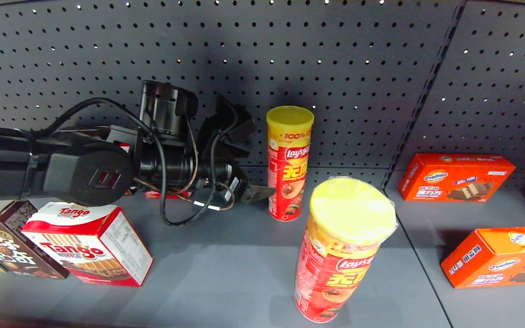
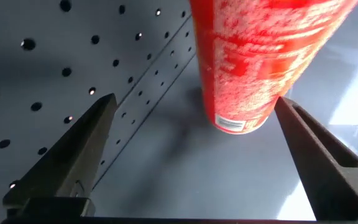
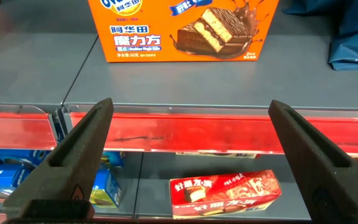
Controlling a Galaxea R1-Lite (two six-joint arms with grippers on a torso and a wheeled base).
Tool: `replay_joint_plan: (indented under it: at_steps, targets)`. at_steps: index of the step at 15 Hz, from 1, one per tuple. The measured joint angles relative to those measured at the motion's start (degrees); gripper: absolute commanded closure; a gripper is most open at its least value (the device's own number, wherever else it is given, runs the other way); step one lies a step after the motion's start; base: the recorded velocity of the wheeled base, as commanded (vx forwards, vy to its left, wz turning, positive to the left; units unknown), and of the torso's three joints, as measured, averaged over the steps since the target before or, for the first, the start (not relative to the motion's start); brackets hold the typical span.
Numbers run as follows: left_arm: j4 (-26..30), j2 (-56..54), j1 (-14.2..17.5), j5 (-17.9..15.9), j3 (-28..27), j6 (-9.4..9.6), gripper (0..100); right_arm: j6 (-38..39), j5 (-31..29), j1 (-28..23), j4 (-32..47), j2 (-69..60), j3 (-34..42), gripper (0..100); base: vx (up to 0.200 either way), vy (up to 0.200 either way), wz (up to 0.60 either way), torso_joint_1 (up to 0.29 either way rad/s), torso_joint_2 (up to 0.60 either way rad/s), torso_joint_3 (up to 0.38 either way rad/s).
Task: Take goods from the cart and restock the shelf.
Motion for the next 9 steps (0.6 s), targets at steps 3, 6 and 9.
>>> replay_joint_plan:
  at_steps: [3,6,9]
  targets:
    - [-0.4,0.0,0.9,0.1,0.2,-0.02,0,0.0,0.0,0.0,0.0,0.0,0.0,0,0.0,0.0,0.0,0.0,0.0,0.0]
    - [-0.5,0.0,1.3,0.1,0.2,-0.1,0,0.0,0.0,0.0,0.0,0.0,0.0,0,0.0,0.0,0.0,0.0,0.0,0.0]
    - [-1.6,0.1,2.1,0.1,0.2,-0.62,0,0.0,0.0,0.0,0.0,0.0,0.0,0,0.0,0.0,0.0,0.0,0.0,0.0]
